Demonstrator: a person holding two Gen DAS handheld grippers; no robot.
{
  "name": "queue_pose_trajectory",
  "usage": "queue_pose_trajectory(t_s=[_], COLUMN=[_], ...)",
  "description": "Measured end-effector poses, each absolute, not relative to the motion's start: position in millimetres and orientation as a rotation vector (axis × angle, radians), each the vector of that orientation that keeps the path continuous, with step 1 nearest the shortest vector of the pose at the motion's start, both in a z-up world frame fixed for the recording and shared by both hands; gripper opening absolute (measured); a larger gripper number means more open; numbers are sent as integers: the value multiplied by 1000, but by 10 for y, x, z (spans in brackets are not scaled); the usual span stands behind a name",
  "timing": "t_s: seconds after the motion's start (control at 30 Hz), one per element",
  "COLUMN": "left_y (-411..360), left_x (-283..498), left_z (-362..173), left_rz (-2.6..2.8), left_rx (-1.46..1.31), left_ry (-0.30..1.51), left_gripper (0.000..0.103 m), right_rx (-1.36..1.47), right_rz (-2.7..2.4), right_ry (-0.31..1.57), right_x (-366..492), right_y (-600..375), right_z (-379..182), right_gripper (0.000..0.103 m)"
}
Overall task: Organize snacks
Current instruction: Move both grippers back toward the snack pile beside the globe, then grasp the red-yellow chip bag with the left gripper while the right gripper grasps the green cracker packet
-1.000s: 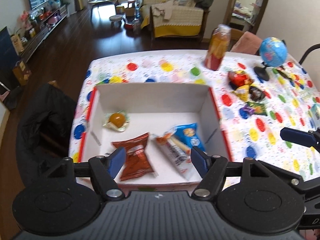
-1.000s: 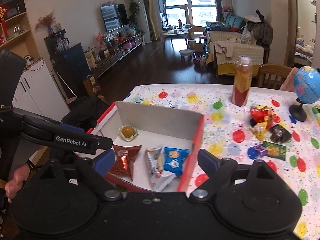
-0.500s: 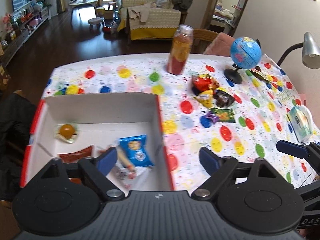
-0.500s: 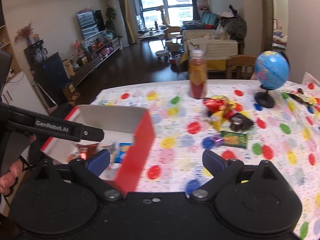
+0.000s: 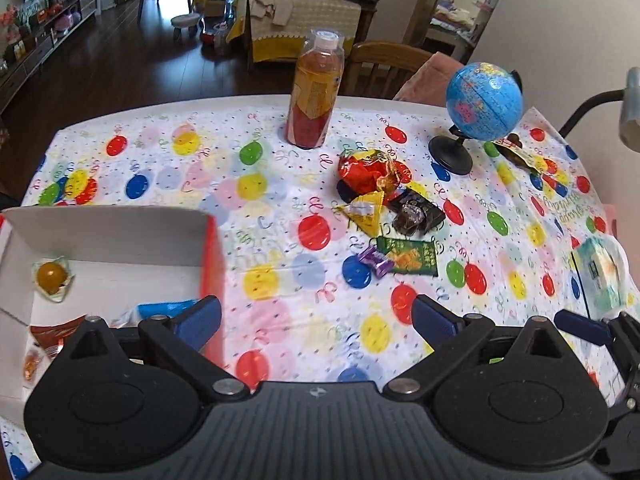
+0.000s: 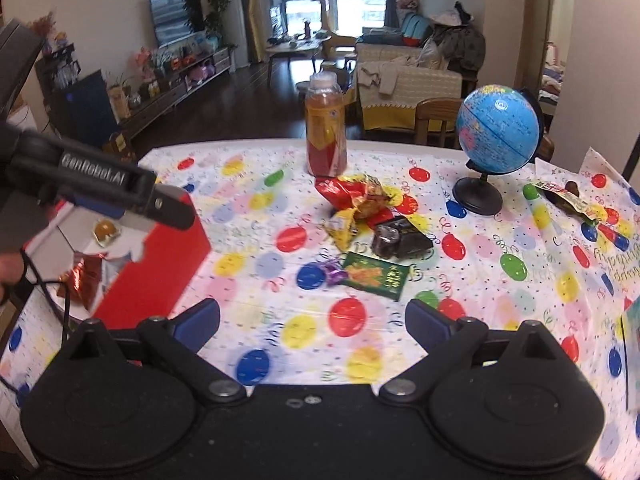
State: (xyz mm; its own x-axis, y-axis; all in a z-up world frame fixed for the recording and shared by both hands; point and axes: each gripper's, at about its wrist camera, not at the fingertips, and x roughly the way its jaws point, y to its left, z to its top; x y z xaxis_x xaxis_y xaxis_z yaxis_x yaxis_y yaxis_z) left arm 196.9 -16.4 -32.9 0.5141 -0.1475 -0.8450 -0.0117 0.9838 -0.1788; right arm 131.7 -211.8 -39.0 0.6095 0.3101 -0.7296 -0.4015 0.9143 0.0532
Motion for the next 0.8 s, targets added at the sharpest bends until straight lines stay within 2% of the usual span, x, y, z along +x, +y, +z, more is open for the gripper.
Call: queue_pose_trajectory(t_s=[0.33,0.8], left_y=[-628,-1182], left_x=[2687,3710], left_z=[-412,-801], left_rz=[-56,-112], left_rx=[-134,4], left_ry=[1060,1132], left_gripper=[102,102], right_rx=[-188,-341], right_rz=[506,682], right_ry=[877,960], right_x=[1920,2607], right_y=[-2519,-2524], right_z=[-664,-1223], right_gripper=[92,80])
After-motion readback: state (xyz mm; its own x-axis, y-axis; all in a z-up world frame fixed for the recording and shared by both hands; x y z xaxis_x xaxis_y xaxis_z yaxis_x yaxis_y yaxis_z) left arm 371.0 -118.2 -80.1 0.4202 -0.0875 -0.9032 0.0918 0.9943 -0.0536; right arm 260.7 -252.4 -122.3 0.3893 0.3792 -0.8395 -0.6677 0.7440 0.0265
